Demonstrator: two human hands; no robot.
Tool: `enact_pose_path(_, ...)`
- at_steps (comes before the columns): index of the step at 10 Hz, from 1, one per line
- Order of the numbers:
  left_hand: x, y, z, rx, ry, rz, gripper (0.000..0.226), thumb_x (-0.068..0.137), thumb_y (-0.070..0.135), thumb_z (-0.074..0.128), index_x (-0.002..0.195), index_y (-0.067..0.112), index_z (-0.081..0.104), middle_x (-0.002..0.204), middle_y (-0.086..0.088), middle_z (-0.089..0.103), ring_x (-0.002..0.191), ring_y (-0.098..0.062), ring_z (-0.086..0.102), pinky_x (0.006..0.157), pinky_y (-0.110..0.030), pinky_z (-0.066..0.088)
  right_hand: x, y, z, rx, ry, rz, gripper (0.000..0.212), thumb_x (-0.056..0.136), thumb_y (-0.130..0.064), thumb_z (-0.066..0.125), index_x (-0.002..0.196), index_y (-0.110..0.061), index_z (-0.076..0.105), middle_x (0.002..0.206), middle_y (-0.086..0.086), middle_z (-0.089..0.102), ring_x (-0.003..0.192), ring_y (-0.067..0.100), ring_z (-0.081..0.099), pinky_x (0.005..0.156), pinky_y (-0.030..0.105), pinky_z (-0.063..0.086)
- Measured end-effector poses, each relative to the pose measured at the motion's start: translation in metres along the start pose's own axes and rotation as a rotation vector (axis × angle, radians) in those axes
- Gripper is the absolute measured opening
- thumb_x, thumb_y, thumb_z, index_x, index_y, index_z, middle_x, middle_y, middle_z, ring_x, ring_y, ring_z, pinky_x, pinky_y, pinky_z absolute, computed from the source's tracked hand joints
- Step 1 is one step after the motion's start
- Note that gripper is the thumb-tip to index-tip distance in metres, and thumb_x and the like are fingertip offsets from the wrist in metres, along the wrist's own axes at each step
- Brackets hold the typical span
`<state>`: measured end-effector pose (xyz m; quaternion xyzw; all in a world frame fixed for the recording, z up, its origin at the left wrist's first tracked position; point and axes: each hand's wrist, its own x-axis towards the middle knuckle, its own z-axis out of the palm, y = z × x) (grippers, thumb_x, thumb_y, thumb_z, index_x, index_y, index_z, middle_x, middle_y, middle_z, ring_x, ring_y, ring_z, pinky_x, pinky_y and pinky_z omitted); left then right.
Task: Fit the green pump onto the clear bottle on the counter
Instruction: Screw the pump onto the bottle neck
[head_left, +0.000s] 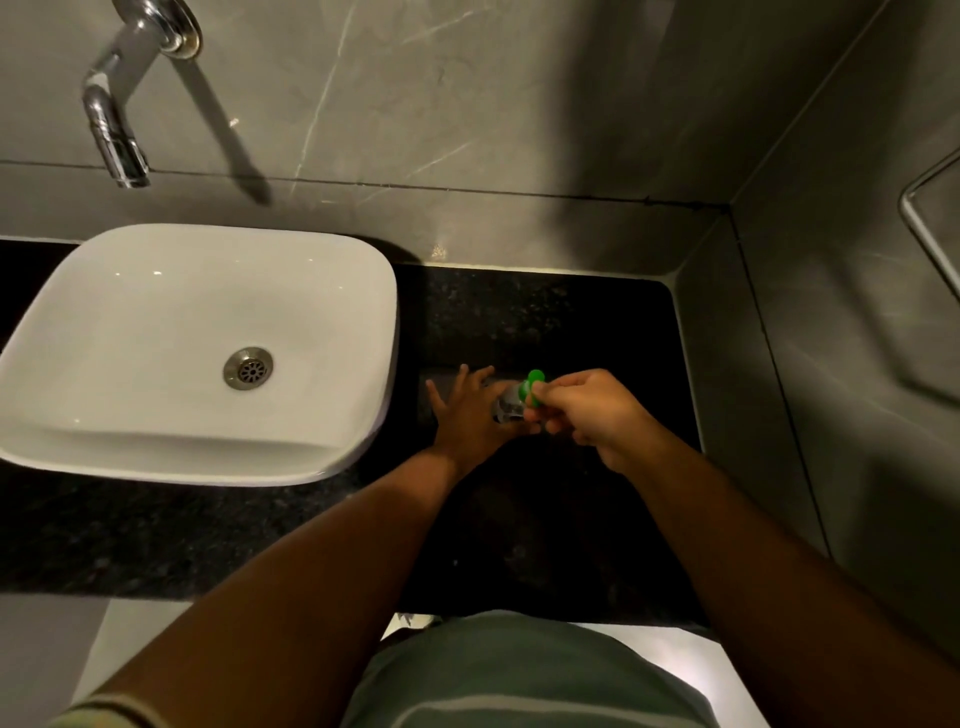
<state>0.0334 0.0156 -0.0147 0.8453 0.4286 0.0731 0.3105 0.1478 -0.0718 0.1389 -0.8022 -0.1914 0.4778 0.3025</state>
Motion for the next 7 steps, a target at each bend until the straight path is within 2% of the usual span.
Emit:
enact_pose_path(3, -0.003, -0.001, 0.002, -0.002, 0.016, -0.017, 0.085, 0.056, 0.084, 0.040, 0.128, 0.039, 0.052, 0.148, -0.001, 0.038, 0.144, -0.025, 0.011, 0.103, -0.062, -0.017, 0.003, 0.005, 0.001, 0.099, -0.001, -0.030, 0.020, 0.093, -0.024, 0.061, 0.092, -0.008, 0.072, 0.080, 0.005, 0.074, 0.037, -0.006, 0.056, 0.032, 0.009, 0.036)
enact_pose_path(4, -0.004, 0.000, 0.003, -0.009, 0.032, -0.022, 0.084, 0.057, 0.083, 0.041, 0.127, 0.038, 0.053, 0.148, -0.001, 0.040, 0.144, -0.025, 0.013, 0.104, -0.062, -0.016, 0.007, 0.008, 0.003, 0.072, 0.014, -0.039, 0.020, 0.093, -0.027, 0.061, 0.090, -0.010, 0.072, 0.078, 0.004, 0.074, 0.038, -0.006, 0.056, 0.033, 0.008, 0.035)
enact_pose_path(6, -0.005, 0.006, 0.001, -0.041, 0.016, -0.086, 0.084, 0.053, 0.081, 0.046, 0.127, 0.042, 0.051, 0.151, -0.001, 0.035, 0.144, -0.025, 0.011, 0.103, -0.065, -0.014, 0.009, 0.014, 0.002, 0.033, 0.004, -0.079, 0.031, 0.094, -0.042, 0.055, 0.089, -0.016, 0.071, 0.078, -0.002, 0.075, 0.053, 0.002, 0.058, 0.041, 0.016, 0.041)
enact_pose_path(7, -0.007, -0.001, -0.005, 0.004, -0.077, -0.119, 0.099, 0.052, 0.081, 0.062, 0.140, 0.049, 0.030, 0.159, 0.001, 0.017, 0.145, -0.025, -0.002, 0.104, -0.063, -0.015, 0.013, 0.034, -0.010, 0.053, 0.069, -0.022, 0.040, 0.094, -0.054, 0.042, 0.099, -0.022, 0.066, 0.088, -0.003, 0.072, 0.070, 0.012, 0.062, 0.056, 0.027, 0.044)
